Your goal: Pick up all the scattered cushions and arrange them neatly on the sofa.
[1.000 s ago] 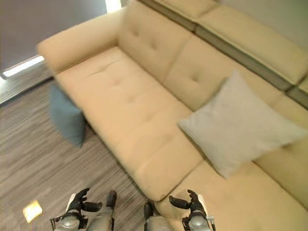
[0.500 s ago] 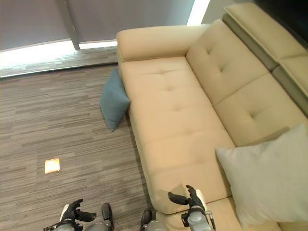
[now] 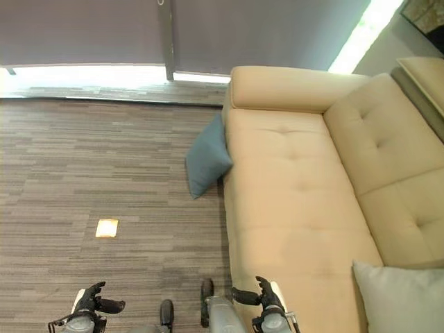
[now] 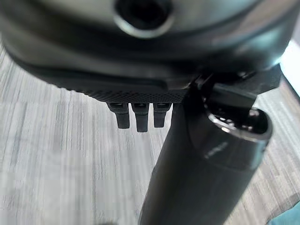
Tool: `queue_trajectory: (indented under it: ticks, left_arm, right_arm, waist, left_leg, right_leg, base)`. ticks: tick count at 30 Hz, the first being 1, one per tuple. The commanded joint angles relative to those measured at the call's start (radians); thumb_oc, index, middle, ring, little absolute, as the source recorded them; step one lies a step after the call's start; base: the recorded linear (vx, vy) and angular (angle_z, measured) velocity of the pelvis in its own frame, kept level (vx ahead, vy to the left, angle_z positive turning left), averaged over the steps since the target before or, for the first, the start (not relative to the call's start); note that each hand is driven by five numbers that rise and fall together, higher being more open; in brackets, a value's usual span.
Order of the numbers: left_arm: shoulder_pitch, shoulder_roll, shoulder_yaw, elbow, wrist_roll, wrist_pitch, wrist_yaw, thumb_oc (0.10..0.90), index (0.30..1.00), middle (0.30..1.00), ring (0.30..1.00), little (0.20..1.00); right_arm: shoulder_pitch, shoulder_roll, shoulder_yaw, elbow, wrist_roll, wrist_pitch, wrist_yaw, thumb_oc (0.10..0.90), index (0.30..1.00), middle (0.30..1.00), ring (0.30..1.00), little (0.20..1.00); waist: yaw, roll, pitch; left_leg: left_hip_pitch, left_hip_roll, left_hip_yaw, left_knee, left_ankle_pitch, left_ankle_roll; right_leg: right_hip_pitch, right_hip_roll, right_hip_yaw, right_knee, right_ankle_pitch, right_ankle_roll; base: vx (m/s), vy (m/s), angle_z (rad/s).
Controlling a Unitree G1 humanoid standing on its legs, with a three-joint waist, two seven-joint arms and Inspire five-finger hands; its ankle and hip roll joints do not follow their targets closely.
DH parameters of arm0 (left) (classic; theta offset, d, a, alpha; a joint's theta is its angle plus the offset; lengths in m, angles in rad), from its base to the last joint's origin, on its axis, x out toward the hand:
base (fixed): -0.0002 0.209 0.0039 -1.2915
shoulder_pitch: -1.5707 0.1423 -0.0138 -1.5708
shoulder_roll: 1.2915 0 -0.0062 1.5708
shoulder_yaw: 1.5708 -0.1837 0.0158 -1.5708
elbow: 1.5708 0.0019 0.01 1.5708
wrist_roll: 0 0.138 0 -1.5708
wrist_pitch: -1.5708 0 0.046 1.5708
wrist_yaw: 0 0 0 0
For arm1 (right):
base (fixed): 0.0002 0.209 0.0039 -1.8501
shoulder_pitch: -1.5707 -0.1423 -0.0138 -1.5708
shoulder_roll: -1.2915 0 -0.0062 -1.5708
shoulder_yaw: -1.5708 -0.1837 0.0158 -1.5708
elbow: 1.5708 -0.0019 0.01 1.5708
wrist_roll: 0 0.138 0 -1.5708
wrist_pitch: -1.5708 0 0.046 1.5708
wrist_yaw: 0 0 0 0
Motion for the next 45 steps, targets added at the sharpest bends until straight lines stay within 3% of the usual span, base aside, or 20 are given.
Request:
queue_trajectory:
  ticks: [1, 5, 8, 10, 11, 14, 16, 18, 23, 25, 28, 29, 31, 34, 36, 37, 40, 42, 44, 45]
  left_arm:
    - [0.001, 0.02, 0.003, -0.037, 0.011, -0.03, 0.014, 0.8, 0.9, 0.9, 0.9, 0.9]
    - [0.034, -0.002, 0.012, -0.03, 0.019, -0.024, 0.02, 0.8, 0.9, 0.9, 0.9, 0.9]
    - [0.051, -0.007, 0.02, -0.045, 0.001, -0.019, 0.021, 0.8, 0.9, 0.9, 0.9, 0.9]
    - [0.048, -0.004, 0.023, -0.059, -0.011, -0.016, 0.027, 0.8, 0.9, 0.9, 0.9, 0.9]
    - [0.048, -0.004, 0.023, -0.059, -0.011, -0.015, 0.027, 0.8, 0.9, 0.9, 0.9, 0.9]
    - [0.054, 0.001, 0.033, -0.058, -0.023, -0.012, 0.032, 0.8, 0.9, 0.9, 0.9, 0.9]
    - [0.055, 0.003, 0.036, -0.057, -0.023, -0.01, 0.033, 0.8, 0.9, 0.9, 0.9, 0.9]
    - [0.061, 0.005, 0.044, -0.056, -0.031, -0.012, 0.038, 0.8, 0.9, 0.9, 0.9, 0.9]
    - [0.077, 0.002, 0.053, -0.059, -0.04, -0.011, 0.036, 0.8, 0.9, 0.9, 0.9, 0.9]
    - [0.087, 0.001, 0.061, -0.054, -0.023, -0.01, 0.043, 0.8, 0.9, 0.9, 0.9, 0.9]
    - [0.084, 0.003, 0.06, -0.053, -0.014, -0.005, 0.045, 0.8, 0.9, 0.9, 0.9, 0.9]
    - [0.081, 0.014, 0.065, -0.059, -0.014, 0.0, 0.045, 0.8, 0.9, 0.9, 0.9, 0.9]
    - [0.072, 0.026, 0.064, -0.061, -0.004, 0.001, 0.051, 0.8, 0.9, 0.9, 0.9, 0.9]
    - [0.066, 0.035, 0.064, -0.064, -0.007, 0.0, 0.052, 0.8, 0.9, 0.9, 0.9, 0.9]
    - [0.061, 0.031, 0.056, -0.072, -0.013, -0.005, 0.05, 0.8, 0.9, 0.9, 0.9, 0.9]
    - [0.055, 0.03, 0.05, -0.069, -0.012, -0.006, 0.043, 0.8, 0.9, 0.9, 0.9, 0.9]
    - [0.036, 0.03, 0.041, -0.056, -0.006, -0.004, 0.035, 0.8, 0.9, 0.9, 0.9, 0.9]
    - [0.03, 0.03, 0.039, -0.05, -0.003, -0.005, 0.034, 0.8, 0.9, 0.9, 0.9, 0.9]
    - [0.016, 0.032, 0.031, -0.046, 0.009, -0.008, 0.026, 0.8, 0.9, 0.9, 0.9, 0.9]
    - [0.019, 0.03, 0.027, -0.048, 0.018, -0.008, 0.026, 0.8, 0.9, 0.9, 0.9, 0.9]
  right_arm:
    - [-0.013, -0.055, -0.011, -0.015, -0.007, -0.013, -0.033, 0.8, 0.9, 0.9, 0.9, 0.9]
    - [0.019, -0.057, -0.019, -0.032, -0.011, -0.025, -0.027, 0.8, 0.9, 0.9, 0.9, 0.9]
    - [0.011, -0.066, -0.015, -0.058, -0.008, -0.029, -0.027, 0.8, 0.9, 0.9, 0.9, 0.9]
    - [0.003, -0.07, -0.006, -0.063, -0.006, -0.024, -0.029, 0.8, 0.9, 0.9, 0.9, 0.9]
    - [0.003, -0.07, -0.006, -0.063, -0.006, -0.024, -0.029, 0.8, 0.9, 0.9, 0.9, 0.9]
    - [-0.003, -0.085, 0.011, -0.074, -0.015, -0.016, -0.034, 0.8, 0.9, 0.9, 0.9, 0.9]
    - [-0.004, -0.087, 0.013, -0.078, -0.02, -0.016, -0.035, 0.8, 0.9, 0.9, 0.9, 0.9]
    - [-0.006, -0.097, 0.012, -0.093, -0.022, -0.014, -0.041, 0.8, 0.9, 0.9, 0.9, 0.9]
    - [0.008, -0.094, 0.009, -0.095, -0.037, -0.001, -0.041, 0.8, 0.9, 0.9, 0.9, 0.9]
    - [0.021, -0.078, 0.008, -0.093, -0.061, 0.0, -0.036, 0.8, 0.9, 0.9, 0.9, 0.9]
    - [0.022, -0.067, 0.011, -0.089, -0.073, 0.0, -0.034, 0.8, 0.9, 0.9, 0.9, 0.9]
    - [0.015, -0.059, 0.012, -0.092, -0.074, 0.008, -0.03, 0.8, 0.9, 0.9, 0.9, 0.9]
    - [0.008, -0.049, 0.013, -0.099, -0.07, 0.006, -0.035, 0.8, 0.9, 0.9, 0.9, 0.9]
    - [0.003, -0.041, 0.018, -0.11, -0.064, 0.003, -0.035, 0.8, 0.9, 0.9, 0.9, 0.9]
    - [0.001, -0.04, 0.023, -0.111, -0.062, 0.0, -0.031, 0.8, 0.9, 0.9, 0.9, 0.9]
    - [-0.003, -0.042, 0.023, -0.102, -0.058, 0.002, -0.025, 0.8, 0.9, 0.9, 0.9, 0.9]
    - [-0.009, -0.047, 0.023, -0.084, -0.05, 0.007, -0.02, 0.8, 0.9, 0.9, 0.9, 0.9]
    - [-0.009, -0.05, 0.024, -0.082, -0.051, 0.007, -0.021, 0.8, 0.9, 0.9, 0.9, 0.9]
    - [0.0, -0.052, 0.025, -0.072, -0.059, 0.009, -0.022, 0.8, 0.9, 0.9, 0.9, 0.9]
    - [0.009, -0.052, 0.022, -0.069, -0.06, 0.008, -0.023, 0.8, 0.9, 0.9, 0.9, 0.9]
  waist:
    - [-0.015, -0.03, -0.011]
    - [-0.029, -0.021, -0.048]
    - [-0.022, -0.033, -0.024]
    - [-0.01, -0.048, -0.007]
    - [-0.009, -0.045, -0.007]
    - [0.025, -0.071, 0.003]
    - [0.028, -0.075, -0.001]
    - [0.047, -0.06, -0.003]
    - [0.064, -0.046, -0.009]
    - [0.066, -0.051, -0.04]
    - [0.072, -0.053, -0.051]
    - [0.066, -0.057, -0.038]
    - [0.058, -0.05, -0.025]
    - [0.046, -0.038, -0.012]
    - [0.031, -0.031, -0.004]
    - [0.014, -0.033, 0.001]
    - [-0.015, -0.046, 0.0]
    - [-0.021, -0.047, 0.003]
    - [-0.029, -0.057, 0.001]
    - [-0.031, -0.059, -0.006]
  left_leg:
    - [0.052, -0.063, -0.04, 0.051, -0.133, -0.045]
    - [0.07, -0.051, -0.027, 0.149, -0.192, -0.084]
    - [-0.062, -0.026, 0.049, 0.439, -0.09, -0.155]
    - [-0.148, 0.019, 0.117, 0.577, -0.067, -0.162]
    - [-0.152, 0.022, 0.116, 0.584, -0.071, -0.163]
    - [-0.25, 0.057, 0.171, 0.526, -0.153, -0.111]
    - [-0.262, 0.058, 0.167, 0.472, -0.144, -0.108]
    - [-0.307, 0.102, 0.149, 0.274, -0.015, -0.129]
    - [-0.301, 0.127, 0.195, 0.136, 0.053, -0.14]
    - [-0.288, 0.095, 0.189, 0.178, 0.037, -0.117]
    - [-0.261, 0.073, 0.191, 0.181, 0.008, -0.09]
    - [-0.208, 0.045, 0.192, 0.175, -0.023, -0.057]
    - [-0.17, 0.035, 0.199, 0.164, -0.047, -0.032]
    - [-0.121, 0.034, 0.205, 0.151, -0.075, -0.018]
    - [-0.082, 0.029, 0.197, 0.139, -0.092, -0.019]
    - [-0.046, 0.014, 0.179, 0.125, -0.105, -0.02]
    - [0.007, -0.024, 0.143, 0.096, -0.127, -0.025]
    - [0.023, -0.032, 0.133, 0.094, -0.137, -0.027]
    - [0.051, -0.05, 0.122, 0.109, -0.169, -0.033]
    - [0.06, -0.056, 0.122, 0.112, -0.182, -0.033]
  right_leg:
    - [0.042, 0.016, -0.047, -0.062, 0.056, -0.009]
    - [0.113, 0.001, -0.066, -0.068, 0.025, -0.048]
    - [0.178, -0.01, -0.063, -0.083, 0.008, -0.076]
    - [0.211, -0.019, -0.072, -0.09, -0.014, -0.098]
    - [0.21, -0.017, -0.072, -0.089, -0.014, -0.099]
    - [0.267, -0.029, -0.081, -0.108, -0.055, -0.094]
    - [0.274, -0.031, -0.081, -0.112, -0.062, -0.091]
    - [0.319, -0.011, -0.075, -0.126, -0.094, -0.085]
    - [0.386, -0.012, -0.07, -0.118, -0.144, -0.077]
    - [0.418, -0.053, -0.066, -0.081, -0.158, -0.048]
    - [0.386, -0.09, -0.062, 0.026, -0.132, -0.024]
    - [0.309, -0.123, -0.039, 0.209, -0.046, -0.009]
    - [0.245, -0.137, -0.033, 0.331, 0.022, -0.012]
    - [0.175, -0.153, -0.056, 0.391, 0.036, -0.024]
    - [0.129, -0.126, -0.071, 0.343, 0.004, -0.031]
    - [0.113, -0.089, -0.077, 0.254, -0.022, -0.03]
    - [0.055, -0.024, -0.078, 0.067, 0.023, -0.011]
    - [0.053, -0.018, -0.097, 0.021, 0.038, -0.008]
    - [0.054, -0.037, -0.196, -0.043, 0.057, -0.009]
    - [0.071, -0.04, -0.208, -0.064, 0.051, -0.012]
  base:
    - [0.17, -0.048, 0.87]
    - [0.35, -0.15, 0.52]
    - [0.16, -0.083, 0.59]
    - [0.09, -0.095, 0.08]
    - [0.16, -0.13, -0.01]
    - [0.27, -0.071, 0.11]
    - [0.24, 0.018, 0.17]
    - [0.34, 0.065, 0.13]
    - [0.35, 0.145, -0.03]
    - [0.54, 0.338, -0.1]
    - [0.29, 0.266, -0.22]
    - [0.2, 0.273, -0.38]
    - [0.22, 0.288, -0.11]
    - [0.21, 0.177, 0.31]
    - [0.28, 0.092, 0.1]
    - [0.33, 0.046, 0.13]
    - [0.36, 0.039, 0.13]
    - [0.25, 0.012, 0.23]
    - [0.35, -0.016, 0.39]
    - [0.31, -0.038, 0.16]
